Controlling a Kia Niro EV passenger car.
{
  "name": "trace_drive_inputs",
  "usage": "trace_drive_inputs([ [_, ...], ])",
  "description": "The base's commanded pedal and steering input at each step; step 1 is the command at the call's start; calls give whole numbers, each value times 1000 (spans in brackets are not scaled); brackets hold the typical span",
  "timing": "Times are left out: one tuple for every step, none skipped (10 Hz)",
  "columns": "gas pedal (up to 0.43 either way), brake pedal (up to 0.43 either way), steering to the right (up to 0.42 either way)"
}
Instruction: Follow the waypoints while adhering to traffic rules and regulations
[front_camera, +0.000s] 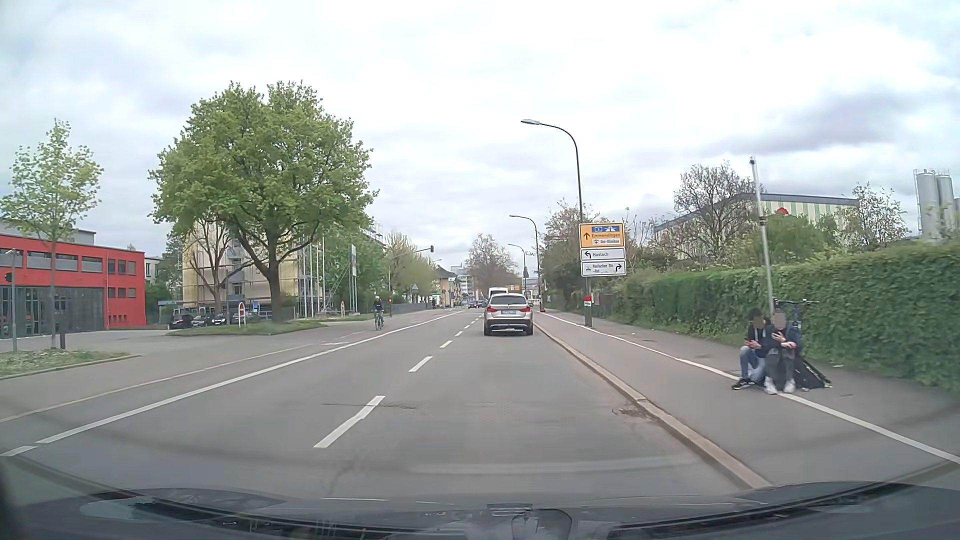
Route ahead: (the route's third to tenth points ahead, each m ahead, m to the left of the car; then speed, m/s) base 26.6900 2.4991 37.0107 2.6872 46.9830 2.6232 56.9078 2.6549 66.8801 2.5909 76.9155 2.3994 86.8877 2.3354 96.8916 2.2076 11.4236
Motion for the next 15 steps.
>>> trace_drive_inputs([
  [87,0,-2],
  [87,0,-2],
  [87,0,-2],
  [87,0,-2],
  [87,0,-2],
  [87,0,-1],
  [87,0,0],
  [87,0,-1],
  [87,0,0],
  [87,0,0],
  [87,0,0],
  [87,0,0],
  [87,0,0],
  [87,0,0],
  [87,0,0],
])
